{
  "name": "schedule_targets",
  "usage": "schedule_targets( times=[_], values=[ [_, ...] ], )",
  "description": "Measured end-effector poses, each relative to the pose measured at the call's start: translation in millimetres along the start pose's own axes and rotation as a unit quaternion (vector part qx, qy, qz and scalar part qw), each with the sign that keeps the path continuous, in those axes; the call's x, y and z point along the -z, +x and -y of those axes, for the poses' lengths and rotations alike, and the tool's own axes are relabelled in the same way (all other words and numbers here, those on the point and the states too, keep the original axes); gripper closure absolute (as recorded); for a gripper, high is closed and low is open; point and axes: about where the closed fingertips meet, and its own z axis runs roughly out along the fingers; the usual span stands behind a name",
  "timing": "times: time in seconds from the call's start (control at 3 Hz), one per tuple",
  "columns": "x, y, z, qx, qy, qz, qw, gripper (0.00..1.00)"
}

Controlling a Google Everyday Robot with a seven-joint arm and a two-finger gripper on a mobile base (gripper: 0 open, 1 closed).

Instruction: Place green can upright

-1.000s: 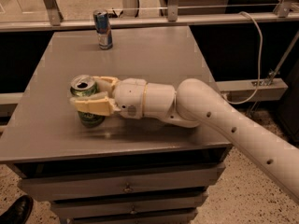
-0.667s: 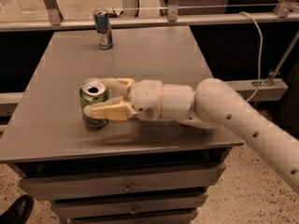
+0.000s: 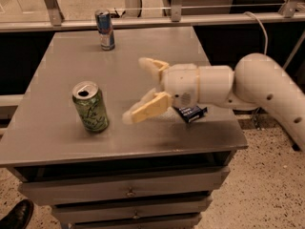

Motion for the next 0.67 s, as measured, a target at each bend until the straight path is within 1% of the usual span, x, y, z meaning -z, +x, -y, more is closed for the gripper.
schedule_targets(
  times=[0.33, 0.67],
  values=[
    [42.0, -16.6, 10.3, 0.017, -0.002, -0.01, 0.9998, 0.0],
    [41.9, -16.9, 9.9, 0.017, -0.002, -0.01, 0.9998, 0.0]
  ],
)
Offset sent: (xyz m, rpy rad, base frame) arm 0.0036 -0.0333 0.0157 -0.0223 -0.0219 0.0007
